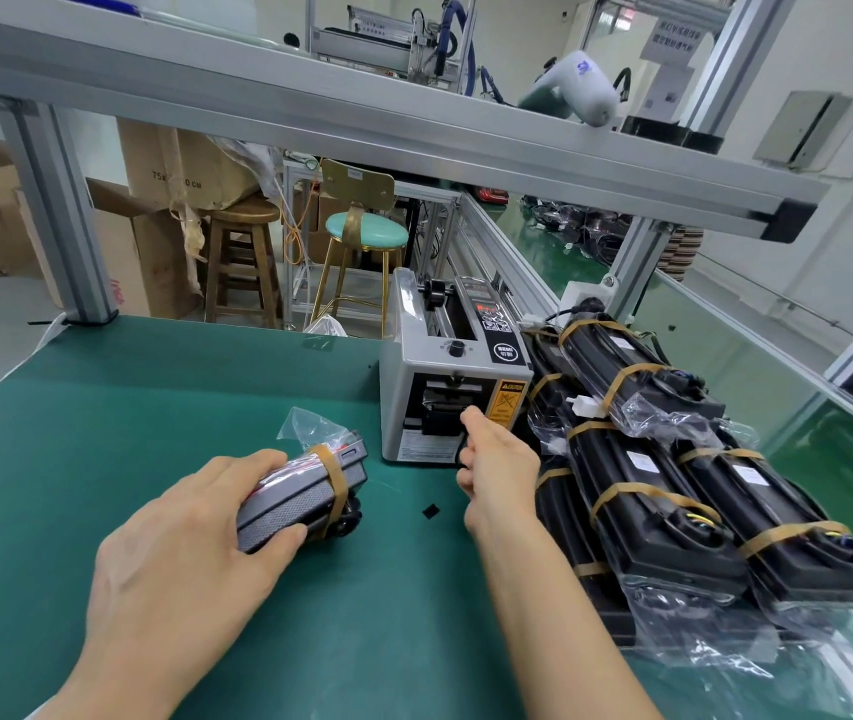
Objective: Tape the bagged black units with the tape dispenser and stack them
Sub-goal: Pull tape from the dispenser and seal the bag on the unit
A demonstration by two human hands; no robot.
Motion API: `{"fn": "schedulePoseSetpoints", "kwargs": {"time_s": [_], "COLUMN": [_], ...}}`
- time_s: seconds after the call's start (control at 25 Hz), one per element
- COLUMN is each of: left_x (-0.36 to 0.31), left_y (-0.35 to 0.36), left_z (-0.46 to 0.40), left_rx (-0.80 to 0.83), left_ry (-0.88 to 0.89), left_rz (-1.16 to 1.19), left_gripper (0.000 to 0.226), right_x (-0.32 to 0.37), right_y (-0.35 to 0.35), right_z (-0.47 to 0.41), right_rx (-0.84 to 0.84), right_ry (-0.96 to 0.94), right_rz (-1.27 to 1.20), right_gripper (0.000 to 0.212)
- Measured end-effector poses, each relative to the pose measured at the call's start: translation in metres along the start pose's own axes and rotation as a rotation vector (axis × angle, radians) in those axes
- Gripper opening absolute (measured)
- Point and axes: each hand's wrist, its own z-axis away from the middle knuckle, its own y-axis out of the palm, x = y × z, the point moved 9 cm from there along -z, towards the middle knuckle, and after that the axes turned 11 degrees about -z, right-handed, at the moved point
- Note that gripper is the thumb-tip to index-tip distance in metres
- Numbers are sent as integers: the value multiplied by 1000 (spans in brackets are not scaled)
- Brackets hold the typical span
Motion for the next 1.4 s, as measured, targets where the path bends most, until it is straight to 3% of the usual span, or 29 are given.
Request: {"fn": "schedulePoseSetpoints", "kwargs": {"time_s": [0.28,0.64,0.76,0.84,0.92,1.0,1.08,1.16,1.28,1.4], "left_x": [-2,-4,-4,-5,-4,-3,-2,-2,-1,0], "left_y": [-1,0,0,-1,0,-1,-1,-2,-2,-2], "left_z": [-1,-1,-2,-2,-2,-1,-1,-1,-1,-1], "left_rx": [2,2,-22,-26,-25,-26,-23,-28,-25,-20], "left_ry": [11,52,63,64,63,56,36,27,15,14], "left_rz": [10,52,53,48,51,43,34,22,18,19], "left_gripper": [45,60,61,62,61,54,48,47,46,47], "right_x": [38,40,47,42,25,6,-3,-4,-7,2], "right_y": [20,28,31,30,23,12,0,-6,-5,13], "right_z": [9,12,22,22,16,15,15,15,12,16], "right_rx": [-86,-90,-18,167,335,383,389,417,446,375], "right_ry": [-565,-823,-893,-779,-418,-75,76,74,-86,-434], "right_rz": [556,631,705,599,352,176,147,317,988,1619], "right_gripper": [13,10,12,13,13,7,9,10,20,11]}}
